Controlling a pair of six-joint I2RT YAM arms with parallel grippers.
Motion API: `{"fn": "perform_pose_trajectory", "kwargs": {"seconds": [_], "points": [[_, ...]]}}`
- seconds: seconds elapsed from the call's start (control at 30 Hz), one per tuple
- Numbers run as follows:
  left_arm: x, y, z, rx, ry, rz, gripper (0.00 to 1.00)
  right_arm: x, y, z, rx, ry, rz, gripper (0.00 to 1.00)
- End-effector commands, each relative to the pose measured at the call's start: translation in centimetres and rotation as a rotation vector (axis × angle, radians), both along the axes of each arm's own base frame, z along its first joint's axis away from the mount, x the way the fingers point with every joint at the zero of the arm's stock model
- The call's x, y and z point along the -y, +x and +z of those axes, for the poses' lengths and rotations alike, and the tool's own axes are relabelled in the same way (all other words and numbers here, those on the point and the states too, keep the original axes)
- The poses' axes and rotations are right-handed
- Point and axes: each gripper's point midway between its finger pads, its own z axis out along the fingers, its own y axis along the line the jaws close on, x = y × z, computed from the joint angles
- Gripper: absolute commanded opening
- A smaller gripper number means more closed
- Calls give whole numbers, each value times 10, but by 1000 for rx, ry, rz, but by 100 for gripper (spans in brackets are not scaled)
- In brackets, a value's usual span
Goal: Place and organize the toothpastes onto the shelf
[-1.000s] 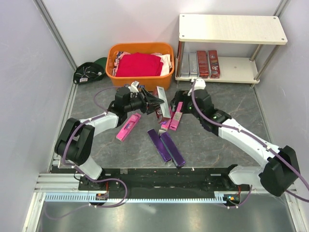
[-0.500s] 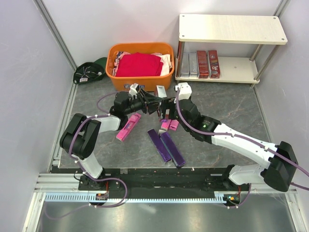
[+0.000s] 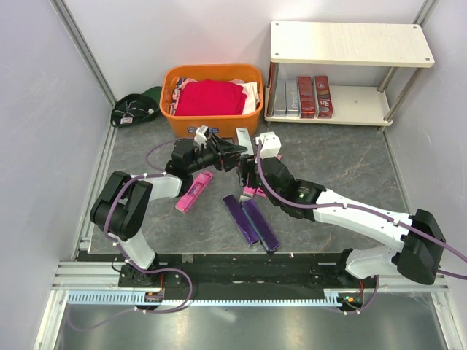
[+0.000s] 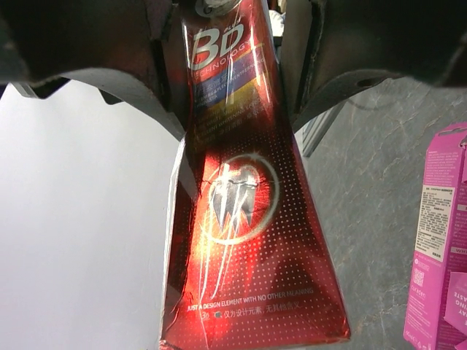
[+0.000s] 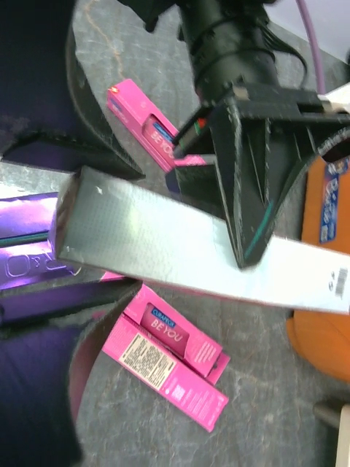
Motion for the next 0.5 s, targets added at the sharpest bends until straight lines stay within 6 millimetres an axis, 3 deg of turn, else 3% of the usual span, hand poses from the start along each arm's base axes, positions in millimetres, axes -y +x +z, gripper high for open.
{"fn": "perform_pose_trajectory", "kwargs": {"seconds": [0.0, 0.07, 0.23, 0.47], "points": [[-5, 2, 36, 84, -70, 31, 53, -1, 5, 18, 24, 43, -47, 58], [-6, 1, 35, 82, -67, 36, 54, 1, 5, 19, 25, 47, -54, 51], [-6, 0, 36, 106, -51, 35, 60, 1, 5, 18, 20, 38, -60, 45], [-8, -2, 38, 138, 22, 41, 90, 1, 6, 24, 24, 57, -68, 39]]}}
